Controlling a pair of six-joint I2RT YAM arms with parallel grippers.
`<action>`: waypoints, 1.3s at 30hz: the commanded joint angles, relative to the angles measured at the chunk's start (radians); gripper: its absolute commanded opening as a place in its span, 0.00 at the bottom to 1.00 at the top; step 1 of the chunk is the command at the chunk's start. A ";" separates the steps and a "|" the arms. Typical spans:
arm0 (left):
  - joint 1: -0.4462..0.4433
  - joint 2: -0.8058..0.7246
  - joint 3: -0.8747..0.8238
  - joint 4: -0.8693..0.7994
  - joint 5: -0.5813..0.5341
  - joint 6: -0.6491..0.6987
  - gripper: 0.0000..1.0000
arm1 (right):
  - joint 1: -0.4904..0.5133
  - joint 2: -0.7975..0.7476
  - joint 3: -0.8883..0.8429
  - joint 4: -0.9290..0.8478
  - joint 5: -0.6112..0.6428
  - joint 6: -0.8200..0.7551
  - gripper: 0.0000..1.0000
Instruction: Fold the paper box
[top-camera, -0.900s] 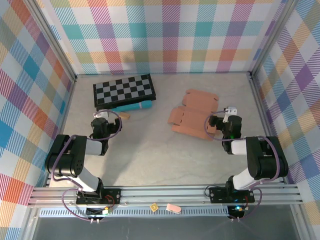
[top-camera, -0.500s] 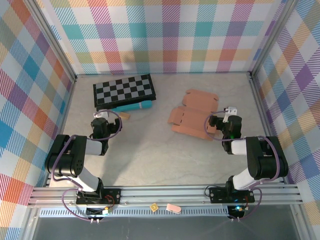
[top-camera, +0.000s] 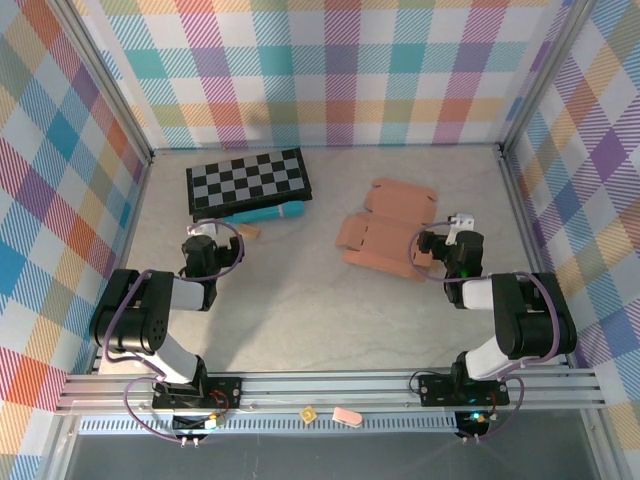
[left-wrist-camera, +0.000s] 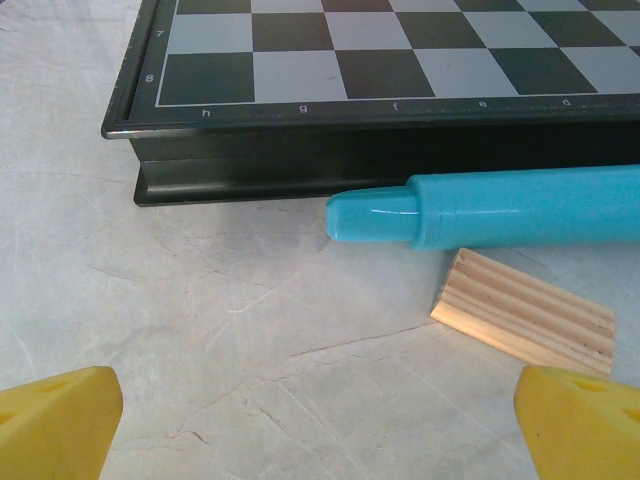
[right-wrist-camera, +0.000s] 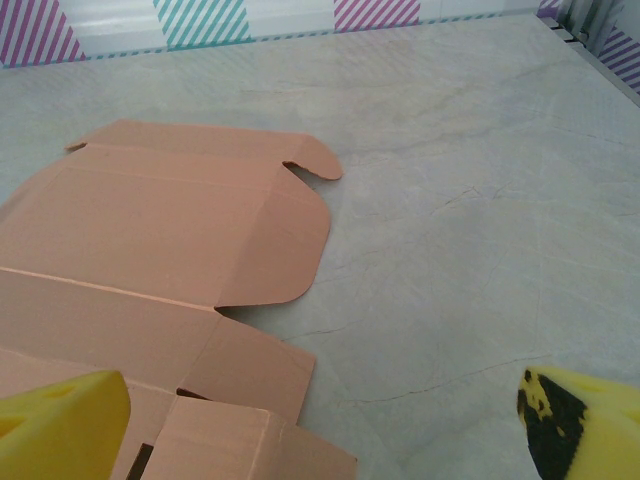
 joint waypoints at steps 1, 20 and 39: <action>-0.004 -0.003 0.017 0.046 -0.013 0.017 1.00 | 0.006 0.007 0.019 0.011 0.007 0.007 0.99; -0.173 -0.301 0.164 -0.290 -0.239 0.095 1.00 | 0.062 -0.243 0.055 -0.209 0.225 0.017 0.99; -0.428 -0.061 0.801 -1.199 0.198 -1.077 0.72 | 0.019 -0.320 0.974 -1.683 -0.198 0.789 0.98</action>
